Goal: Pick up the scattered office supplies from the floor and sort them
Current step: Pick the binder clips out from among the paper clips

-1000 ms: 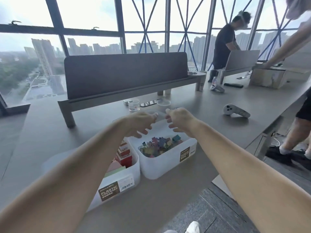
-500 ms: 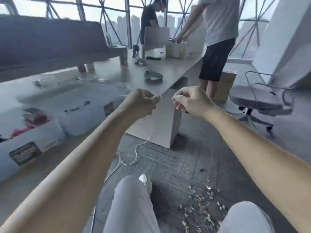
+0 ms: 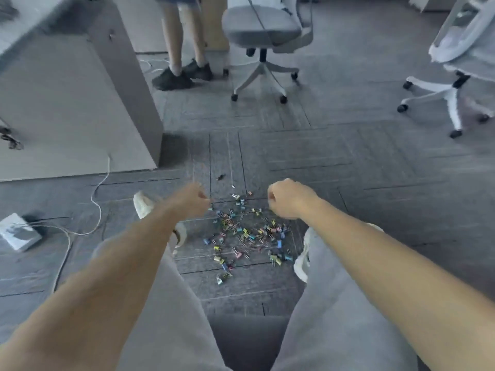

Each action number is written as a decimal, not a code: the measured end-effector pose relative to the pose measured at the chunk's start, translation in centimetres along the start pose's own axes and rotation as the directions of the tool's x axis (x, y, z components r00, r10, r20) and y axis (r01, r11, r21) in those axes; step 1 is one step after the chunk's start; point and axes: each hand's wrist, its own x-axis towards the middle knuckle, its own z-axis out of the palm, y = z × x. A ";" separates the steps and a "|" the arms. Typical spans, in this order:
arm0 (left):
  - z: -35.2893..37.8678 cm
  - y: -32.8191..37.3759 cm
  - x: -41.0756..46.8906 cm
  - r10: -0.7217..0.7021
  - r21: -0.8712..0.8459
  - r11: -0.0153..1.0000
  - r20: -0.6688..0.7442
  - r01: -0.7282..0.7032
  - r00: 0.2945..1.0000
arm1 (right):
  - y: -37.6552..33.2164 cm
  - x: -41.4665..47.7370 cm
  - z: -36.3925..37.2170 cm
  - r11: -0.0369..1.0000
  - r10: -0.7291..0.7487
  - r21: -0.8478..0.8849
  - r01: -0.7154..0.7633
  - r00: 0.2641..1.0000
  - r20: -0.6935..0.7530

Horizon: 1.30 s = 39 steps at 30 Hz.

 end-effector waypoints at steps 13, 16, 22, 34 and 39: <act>17.2 -5.6 25.0 -0.059 0.231 0.973 0.328 -0.019 0.943 | 11.5 19.6 17.4 0.962 0.266 -0.027 -0.270 0.917 0.297; 22.0 -6.3 29.4 -0.106 0.250 0.968 0.424 -0.004 0.899 | 13.6 23.4 22.9 0.945 0.299 0.018 -0.326 0.886 0.353; 30.2 -6.3 33.8 -0.083 0.225 0.974 0.445 -0.021 0.892 | 15.6 27.9 32.6 0.946 0.264 0.062 -0.318 0.867 0.422; 34.3 -8.2 36.5 -0.080 0.225 0.974 0.218 0.030 0.973 | 15.6 30.1 38.7 0.947 0.316 0.012 -0.322 0.933 0.171; 34.3 -7.9 36.5 -0.052 0.287 0.958 0.205 -0.009 0.977 | 16.6 29.5 39.0 0.888 0.340 0.279 -0.366 0.930 0.139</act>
